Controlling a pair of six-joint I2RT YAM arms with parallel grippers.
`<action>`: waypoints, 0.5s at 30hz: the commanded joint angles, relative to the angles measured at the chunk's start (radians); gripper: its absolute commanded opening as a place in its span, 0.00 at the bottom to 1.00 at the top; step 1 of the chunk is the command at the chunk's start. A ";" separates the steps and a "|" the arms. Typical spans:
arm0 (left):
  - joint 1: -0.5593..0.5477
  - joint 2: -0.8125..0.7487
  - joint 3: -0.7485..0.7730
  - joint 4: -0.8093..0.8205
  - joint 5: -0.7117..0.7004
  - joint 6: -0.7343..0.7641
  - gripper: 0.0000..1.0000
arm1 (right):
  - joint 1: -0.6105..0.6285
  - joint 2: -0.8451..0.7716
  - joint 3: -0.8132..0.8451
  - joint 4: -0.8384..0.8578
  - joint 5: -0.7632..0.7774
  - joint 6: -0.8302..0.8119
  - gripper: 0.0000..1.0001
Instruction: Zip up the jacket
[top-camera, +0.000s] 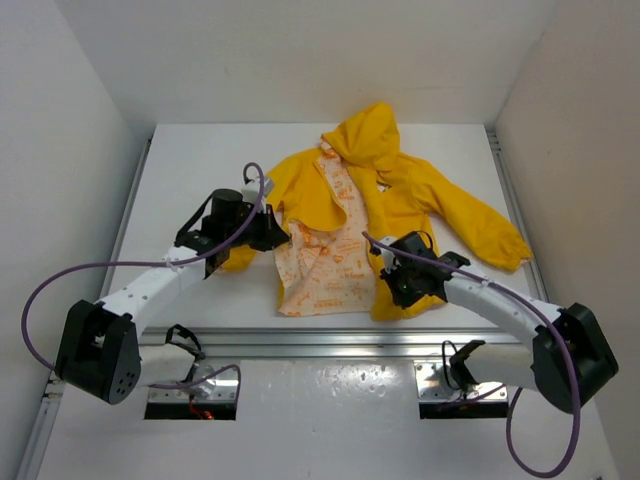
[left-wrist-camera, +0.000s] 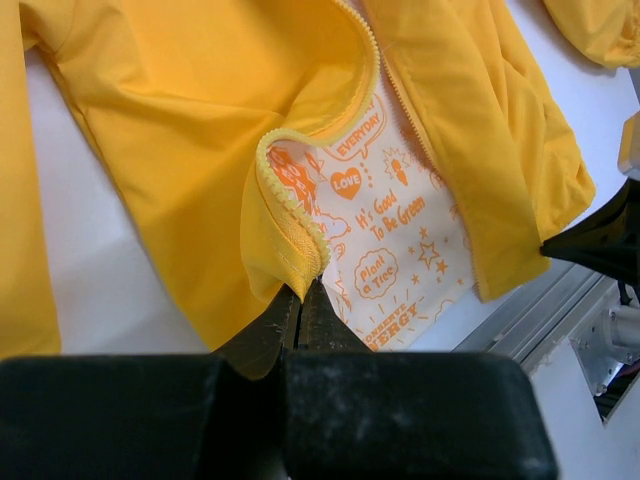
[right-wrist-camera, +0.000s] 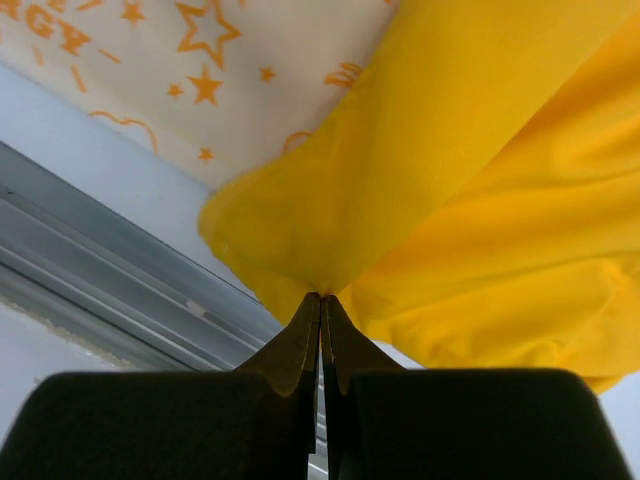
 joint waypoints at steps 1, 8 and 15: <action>-0.011 -0.014 0.002 0.041 0.010 0.015 0.00 | 0.048 0.006 0.014 0.025 0.005 0.033 0.00; -0.011 -0.023 0.002 0.041 0.010 0.015 0.00 | 0.073 0.062 0.104 -0.065 0.026 0.146 0.70; -0.011 -0.023 -0.009 0.041 0.010 0.015 0.00 | 0.067 0.108 0.138 -0.124 0.026 0.283 0.81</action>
